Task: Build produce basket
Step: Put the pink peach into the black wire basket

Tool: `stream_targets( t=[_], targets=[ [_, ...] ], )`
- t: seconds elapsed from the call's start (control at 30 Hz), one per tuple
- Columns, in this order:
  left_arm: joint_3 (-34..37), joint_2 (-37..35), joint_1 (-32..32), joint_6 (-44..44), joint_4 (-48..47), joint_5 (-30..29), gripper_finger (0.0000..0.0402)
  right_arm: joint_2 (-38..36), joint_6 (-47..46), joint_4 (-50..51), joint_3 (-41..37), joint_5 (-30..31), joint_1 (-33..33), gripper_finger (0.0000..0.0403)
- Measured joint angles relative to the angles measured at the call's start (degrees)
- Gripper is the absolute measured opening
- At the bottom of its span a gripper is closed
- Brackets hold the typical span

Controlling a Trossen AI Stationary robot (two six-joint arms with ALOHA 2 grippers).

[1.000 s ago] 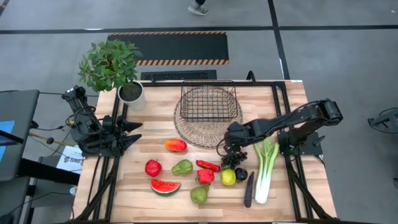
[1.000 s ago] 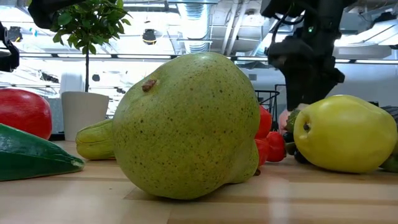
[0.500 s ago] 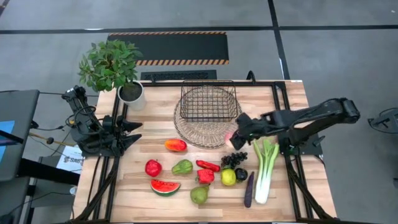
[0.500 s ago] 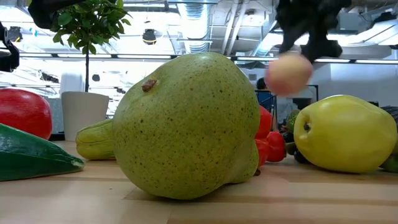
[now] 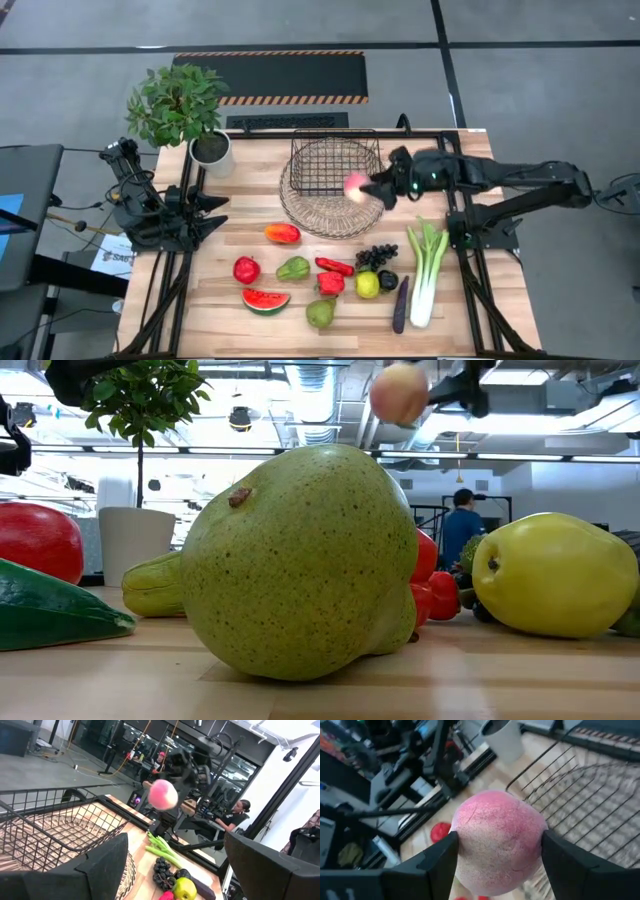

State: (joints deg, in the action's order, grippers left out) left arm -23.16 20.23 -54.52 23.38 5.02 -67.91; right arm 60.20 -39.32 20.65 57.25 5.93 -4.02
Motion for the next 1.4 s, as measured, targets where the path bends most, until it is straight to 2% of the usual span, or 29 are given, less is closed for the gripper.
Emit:
stream_targets(
  t=[0.3,0.47,0.6,0.8,0.93,1.13,1.4],
  targets=[
    [0.0,0.0,0.0,0.0,0.0,0.0,0.0315,6.6,5.3,0.1,1.3,-6.1,-14.8,0.0268],
    [0.0,0.0,0.0,0.0,0.0,0.0,0.0315,13.4,9.4,1.1,7.2,-7.4,-19.4,0.0268],
    [0.0,0.0,0.0,0.0,-0.1,-0.1,0.0315,20.8,11.4,7.1,14.6,-7.4,-22.1,0.0268],
    [0.0,0.0,0.0,0.0,-0.4,-0.3,0.0315,32.7,14.8,16.9,25.0,-6.8,-23.6,0.0268],
    [0.0,0.0,0.0,0.0,-1.6,-0.3,0.0315,39.4,17.6,25.2,29.7,-2.7,-23.5,0.0268],
    [0.0,0.0,0.0,0.0,-2.5,-0.3,0.0316,45.7,18.9,31.9,31.0,4.9,-24.1,0.0268],
    [0.0,0.0,0.0,0.0,-3.1,-0.3,0.0316,49.9,19.1,30.7,31.0,6.0,-24.3,0.0268]
  ],
)
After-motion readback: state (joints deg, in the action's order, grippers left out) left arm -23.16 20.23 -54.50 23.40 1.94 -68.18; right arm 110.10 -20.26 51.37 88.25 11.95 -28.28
